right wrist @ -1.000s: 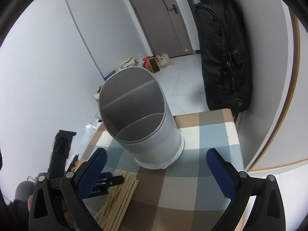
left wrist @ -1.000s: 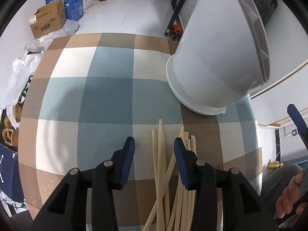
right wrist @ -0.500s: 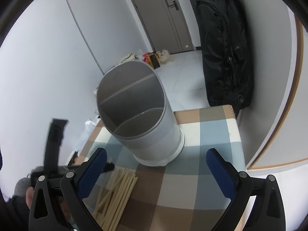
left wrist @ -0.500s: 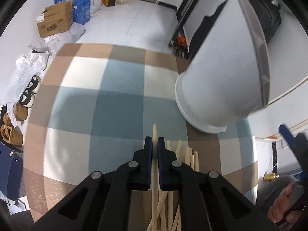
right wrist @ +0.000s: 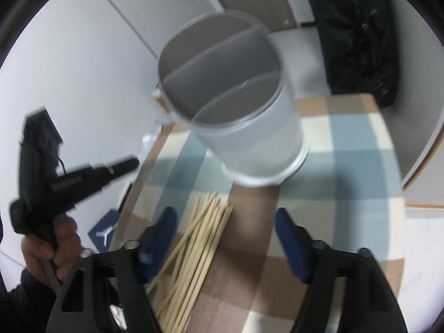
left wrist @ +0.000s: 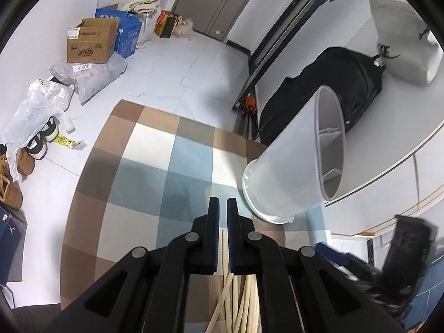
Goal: Organize utensils
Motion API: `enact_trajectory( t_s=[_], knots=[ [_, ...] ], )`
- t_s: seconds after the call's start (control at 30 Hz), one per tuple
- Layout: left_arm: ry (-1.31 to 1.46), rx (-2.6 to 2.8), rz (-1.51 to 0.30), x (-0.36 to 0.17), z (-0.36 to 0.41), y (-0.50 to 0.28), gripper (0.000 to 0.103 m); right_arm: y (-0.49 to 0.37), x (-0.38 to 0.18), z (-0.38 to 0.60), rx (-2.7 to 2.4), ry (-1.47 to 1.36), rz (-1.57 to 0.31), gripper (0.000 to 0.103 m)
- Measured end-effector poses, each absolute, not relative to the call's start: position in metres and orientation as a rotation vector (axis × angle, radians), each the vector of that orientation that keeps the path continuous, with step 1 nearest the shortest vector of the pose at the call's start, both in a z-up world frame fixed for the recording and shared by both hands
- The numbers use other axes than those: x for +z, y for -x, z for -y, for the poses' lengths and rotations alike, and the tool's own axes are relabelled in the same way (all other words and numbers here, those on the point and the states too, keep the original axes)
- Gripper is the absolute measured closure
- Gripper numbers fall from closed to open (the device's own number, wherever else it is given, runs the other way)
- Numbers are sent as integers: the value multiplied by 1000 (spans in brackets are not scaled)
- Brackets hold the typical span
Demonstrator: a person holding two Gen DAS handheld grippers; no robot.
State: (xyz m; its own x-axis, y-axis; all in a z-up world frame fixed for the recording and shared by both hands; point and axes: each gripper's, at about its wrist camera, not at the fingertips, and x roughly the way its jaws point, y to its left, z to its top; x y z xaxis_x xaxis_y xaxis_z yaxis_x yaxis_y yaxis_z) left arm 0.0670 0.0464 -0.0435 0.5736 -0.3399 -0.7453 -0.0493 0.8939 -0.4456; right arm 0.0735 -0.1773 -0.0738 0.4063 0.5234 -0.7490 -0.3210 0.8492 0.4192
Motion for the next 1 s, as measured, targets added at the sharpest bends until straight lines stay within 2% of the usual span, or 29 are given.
enact_trajectory(
  t_s=[0.17,0.33,0.5,0.67,0.7,0.8,0.93,1.0],
  knots=[
    [452,-183,-934,-43,-56,-64,102,-68,-80,152,546,-162,-1060,45],
    [513,-170,-1001,-55,-71,-66,102,-70,-88,135,524,-125,-1099,48],
    [521,-166,-1040,-58,-76,-69,101,-79,-99,116,471,-59,-1158,67],
    [520,-144,-1044,-58,-80,-66,76,-90,-106,100,419,11,-1177,75],
    [527,-141,-1042,-58,-81,-66,74,-93,-107,96,414,18,-1174,77],
    [523,-125,-1045,-59,-83,-65,72,-97,-109,89,397,66,-1188,80],
    [512,-108,-1064,-63,-86,-67,72,-96,-108,81,369,123,-1185,93],
    [508,-98,-1075,-66,-87,-68,72,-94,-106,81,362,125,-1183,95]
  ],
)
